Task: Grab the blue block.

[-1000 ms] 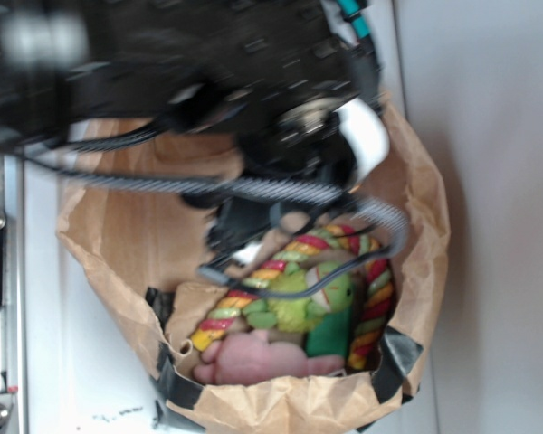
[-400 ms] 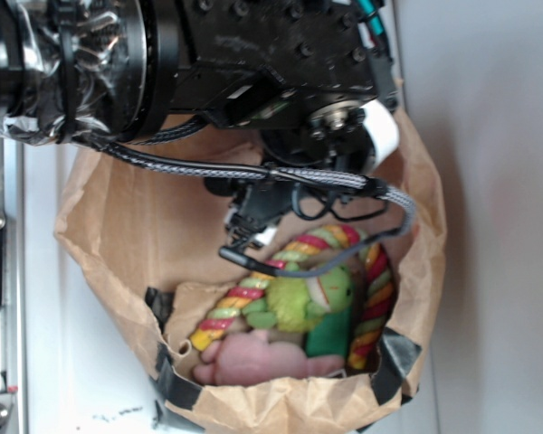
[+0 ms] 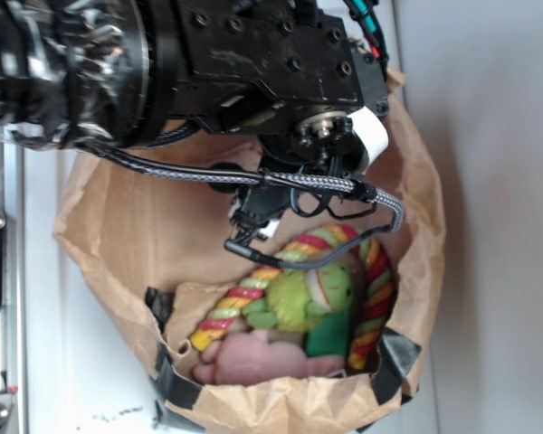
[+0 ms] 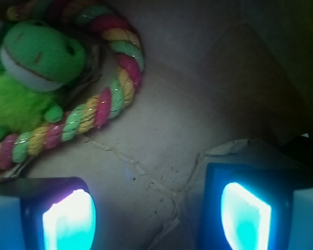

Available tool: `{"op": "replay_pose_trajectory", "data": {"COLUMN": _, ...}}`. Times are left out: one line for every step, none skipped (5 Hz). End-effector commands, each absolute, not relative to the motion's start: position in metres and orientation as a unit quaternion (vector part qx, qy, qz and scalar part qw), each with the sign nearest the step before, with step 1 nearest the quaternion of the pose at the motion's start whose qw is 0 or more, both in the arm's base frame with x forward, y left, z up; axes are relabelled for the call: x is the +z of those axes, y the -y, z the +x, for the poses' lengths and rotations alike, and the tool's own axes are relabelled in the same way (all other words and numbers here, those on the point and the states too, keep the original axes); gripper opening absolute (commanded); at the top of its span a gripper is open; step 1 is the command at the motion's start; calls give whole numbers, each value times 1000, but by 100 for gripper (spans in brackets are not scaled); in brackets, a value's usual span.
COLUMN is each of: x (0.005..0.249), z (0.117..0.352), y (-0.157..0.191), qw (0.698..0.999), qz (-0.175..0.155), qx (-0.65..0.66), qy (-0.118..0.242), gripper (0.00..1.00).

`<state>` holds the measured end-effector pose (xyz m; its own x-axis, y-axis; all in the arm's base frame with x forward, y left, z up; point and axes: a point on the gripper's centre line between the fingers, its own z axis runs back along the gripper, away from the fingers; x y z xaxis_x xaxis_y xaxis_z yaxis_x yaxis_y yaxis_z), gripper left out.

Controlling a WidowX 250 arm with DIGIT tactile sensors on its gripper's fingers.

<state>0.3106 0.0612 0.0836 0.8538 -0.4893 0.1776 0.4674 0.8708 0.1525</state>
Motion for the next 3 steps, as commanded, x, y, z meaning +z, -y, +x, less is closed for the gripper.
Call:
{"op": "replay_pose_trajectory", "data": {"x": 87, "z": 327, "y": -72, "qw": 962, "qz": 62, "qx": -244, "qy": 108, "gripper": 100}}
{"op": "replay_pose_trajectory", "data": {"x": 84, "z": 328, "y": -76, "qw": 962, "qz": 60, "qx": -245, "qy": 103, "gripper": 100}}
{"op": "replay_pose_trajectory", "data": {"x": 85, "z": 327, "y": -80, "qw": 963, "qz": 57, "qx": -244, "qy": 103, "gripper": 100}}
